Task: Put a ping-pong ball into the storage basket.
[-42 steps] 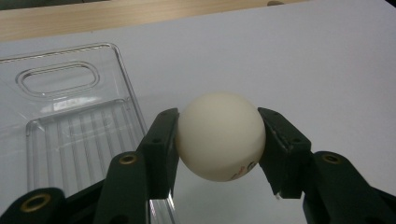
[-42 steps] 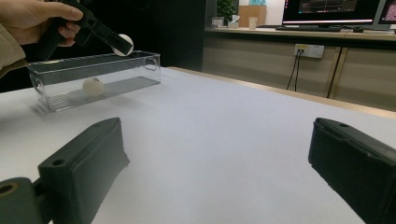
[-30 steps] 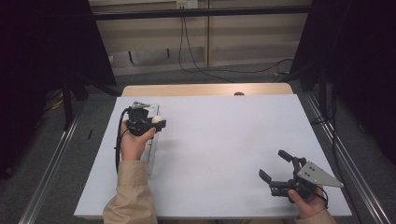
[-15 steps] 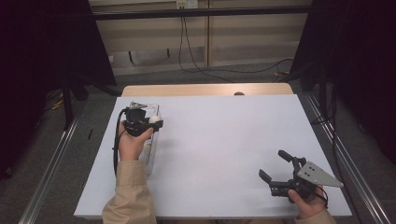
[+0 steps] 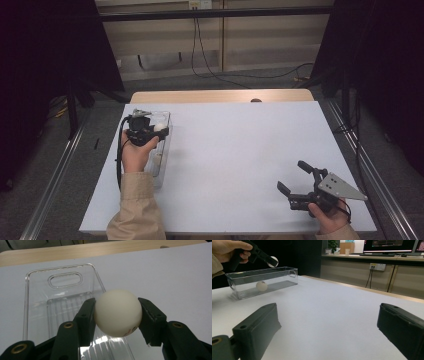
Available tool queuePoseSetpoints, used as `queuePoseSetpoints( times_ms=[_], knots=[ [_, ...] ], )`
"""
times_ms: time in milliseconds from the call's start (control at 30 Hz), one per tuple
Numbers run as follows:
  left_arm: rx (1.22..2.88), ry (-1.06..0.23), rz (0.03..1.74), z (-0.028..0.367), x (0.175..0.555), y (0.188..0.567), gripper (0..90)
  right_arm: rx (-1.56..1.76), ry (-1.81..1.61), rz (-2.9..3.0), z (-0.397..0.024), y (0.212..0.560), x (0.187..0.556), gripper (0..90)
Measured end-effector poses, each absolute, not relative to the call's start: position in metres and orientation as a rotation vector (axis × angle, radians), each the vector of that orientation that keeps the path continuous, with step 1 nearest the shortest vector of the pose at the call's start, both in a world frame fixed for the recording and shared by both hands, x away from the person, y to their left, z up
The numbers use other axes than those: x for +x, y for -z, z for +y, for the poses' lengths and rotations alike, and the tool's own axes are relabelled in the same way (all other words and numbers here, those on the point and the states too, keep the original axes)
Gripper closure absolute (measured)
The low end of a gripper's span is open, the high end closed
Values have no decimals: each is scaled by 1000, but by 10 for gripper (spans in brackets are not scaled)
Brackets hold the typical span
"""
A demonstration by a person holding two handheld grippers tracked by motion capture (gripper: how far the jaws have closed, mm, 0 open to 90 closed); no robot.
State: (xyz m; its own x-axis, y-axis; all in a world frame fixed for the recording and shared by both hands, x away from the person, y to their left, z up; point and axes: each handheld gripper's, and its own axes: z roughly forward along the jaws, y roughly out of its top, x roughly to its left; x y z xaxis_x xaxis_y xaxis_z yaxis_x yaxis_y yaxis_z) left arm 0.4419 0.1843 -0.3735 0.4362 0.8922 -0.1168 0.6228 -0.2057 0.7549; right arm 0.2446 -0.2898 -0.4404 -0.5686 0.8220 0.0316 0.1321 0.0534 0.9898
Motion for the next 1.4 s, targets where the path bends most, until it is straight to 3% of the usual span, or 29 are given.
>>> queuePoseSetpoints(
  times_ms=[1400],
  knots=[
    [1917,-522,1334,200,440,377,508,958,-1564,1765,-289,440,244,30]
  ],
)
